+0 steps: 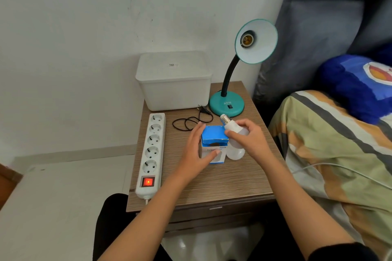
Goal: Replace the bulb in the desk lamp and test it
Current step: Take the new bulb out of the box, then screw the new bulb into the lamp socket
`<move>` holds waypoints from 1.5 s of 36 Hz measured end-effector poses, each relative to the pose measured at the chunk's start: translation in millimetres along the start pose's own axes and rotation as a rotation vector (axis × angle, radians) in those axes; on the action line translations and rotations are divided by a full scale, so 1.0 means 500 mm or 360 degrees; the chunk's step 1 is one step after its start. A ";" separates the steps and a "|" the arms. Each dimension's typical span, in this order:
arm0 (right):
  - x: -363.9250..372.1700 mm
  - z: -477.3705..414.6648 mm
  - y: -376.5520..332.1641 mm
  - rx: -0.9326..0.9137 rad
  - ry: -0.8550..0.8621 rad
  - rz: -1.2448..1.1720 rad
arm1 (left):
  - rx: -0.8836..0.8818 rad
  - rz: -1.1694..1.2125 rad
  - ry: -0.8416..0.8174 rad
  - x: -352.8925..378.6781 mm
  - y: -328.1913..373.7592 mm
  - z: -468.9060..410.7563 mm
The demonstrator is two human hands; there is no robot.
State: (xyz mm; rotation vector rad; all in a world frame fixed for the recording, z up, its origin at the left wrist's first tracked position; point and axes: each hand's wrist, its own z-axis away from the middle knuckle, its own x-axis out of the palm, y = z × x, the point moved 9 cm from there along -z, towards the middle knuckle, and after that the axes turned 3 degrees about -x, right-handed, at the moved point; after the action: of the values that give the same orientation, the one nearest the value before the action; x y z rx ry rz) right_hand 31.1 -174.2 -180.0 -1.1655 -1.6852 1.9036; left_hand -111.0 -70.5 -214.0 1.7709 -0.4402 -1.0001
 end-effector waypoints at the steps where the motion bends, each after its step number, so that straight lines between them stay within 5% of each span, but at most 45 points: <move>1: 0.001 0.002 -0.001 -0.0011 -0.0005 0.0029 | -0.0011 0.0006 -0.0003 0.001 -0.001 0.000; 24: 0.016 0.016 -0.021 -0.0232 0.0034 0.0359 | -0.0148 0.0417 0.0261 0.009 -0.010 0.001; 38: -0.026 -0.002 -0.040 -0.0205 0.0223 0.0202 | 0.0036 -0.0108 0.0150 -0.009 0.011 -0.011; 54: -0.187 -0.230 -0.257 -0.0349 0.0470 0.0269 | 0.0483 -0.0265 -0.0069 -0.046 0.311 -0.379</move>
State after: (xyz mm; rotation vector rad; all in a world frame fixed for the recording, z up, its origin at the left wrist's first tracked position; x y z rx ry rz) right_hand 141.1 -135.6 -22.5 -1.6310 -1.7055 1.5659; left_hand 49.3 -8.1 -37.8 2.0876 -0.4990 -1.1366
